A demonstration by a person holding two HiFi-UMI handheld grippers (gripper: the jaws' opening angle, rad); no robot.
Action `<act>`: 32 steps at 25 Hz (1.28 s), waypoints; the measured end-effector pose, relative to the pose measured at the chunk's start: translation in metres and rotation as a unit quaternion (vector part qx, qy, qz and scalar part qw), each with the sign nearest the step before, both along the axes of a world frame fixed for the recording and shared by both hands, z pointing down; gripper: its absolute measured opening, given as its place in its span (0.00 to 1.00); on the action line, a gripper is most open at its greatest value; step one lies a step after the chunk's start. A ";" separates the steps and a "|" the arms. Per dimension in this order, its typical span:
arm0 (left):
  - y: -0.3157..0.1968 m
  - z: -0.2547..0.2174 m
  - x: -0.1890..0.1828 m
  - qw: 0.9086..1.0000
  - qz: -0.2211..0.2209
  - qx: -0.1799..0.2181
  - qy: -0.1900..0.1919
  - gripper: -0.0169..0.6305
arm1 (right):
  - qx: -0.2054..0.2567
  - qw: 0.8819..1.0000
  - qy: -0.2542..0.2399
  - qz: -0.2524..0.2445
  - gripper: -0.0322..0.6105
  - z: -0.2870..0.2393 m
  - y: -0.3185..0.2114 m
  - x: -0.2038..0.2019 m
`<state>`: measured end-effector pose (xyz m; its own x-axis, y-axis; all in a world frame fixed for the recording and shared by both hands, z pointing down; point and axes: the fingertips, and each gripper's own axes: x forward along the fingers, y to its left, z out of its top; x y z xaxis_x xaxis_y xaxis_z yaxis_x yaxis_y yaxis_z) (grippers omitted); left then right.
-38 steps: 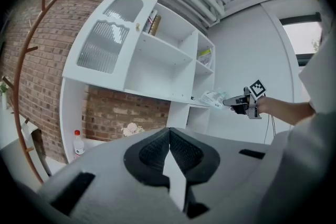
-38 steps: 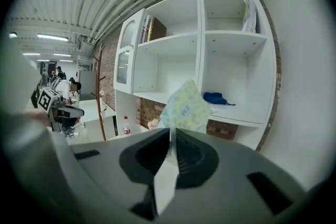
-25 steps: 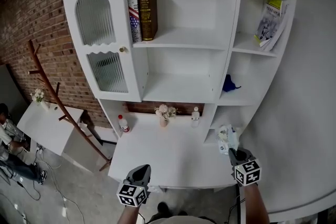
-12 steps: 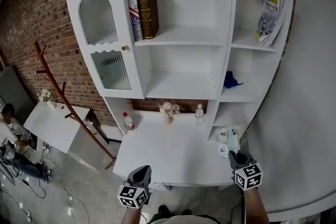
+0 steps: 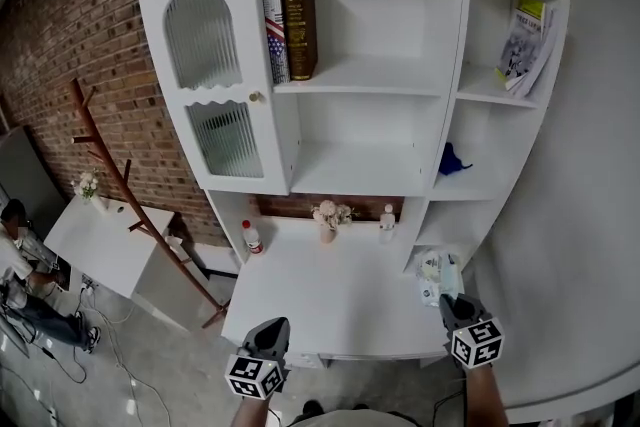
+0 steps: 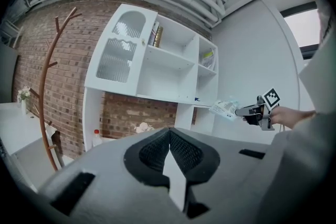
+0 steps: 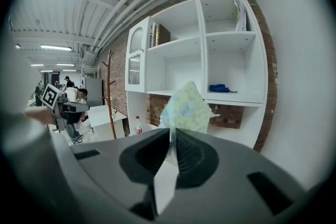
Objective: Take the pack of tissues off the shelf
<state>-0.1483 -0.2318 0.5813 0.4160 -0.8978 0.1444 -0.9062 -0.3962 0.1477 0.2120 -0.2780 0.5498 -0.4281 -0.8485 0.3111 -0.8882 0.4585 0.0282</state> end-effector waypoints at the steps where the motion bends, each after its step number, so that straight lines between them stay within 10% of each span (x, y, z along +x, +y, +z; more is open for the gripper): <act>1: -0.002 -0.001 -0.002 1.000 0.000 0.001 0.001 0.06 | 0.000 1.000 -0.004 0.001 0.11 0.000 0.000 -0.001; 32: -0.014 -0.006 -0.026 1.000 0.002 0.010 0.013 0.06 | 0.013 1.000 -0.023 0.005 0.10 -0.011 -0.007 -0.027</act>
<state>-0.1748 -0.2461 0.5756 0.4238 -0.8984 0.1155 -0.9002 -0.4037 0.1633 0.1847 -0.2852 0.5385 -0.4324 -0.8605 0.2694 -0.8938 0.4485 -0.0018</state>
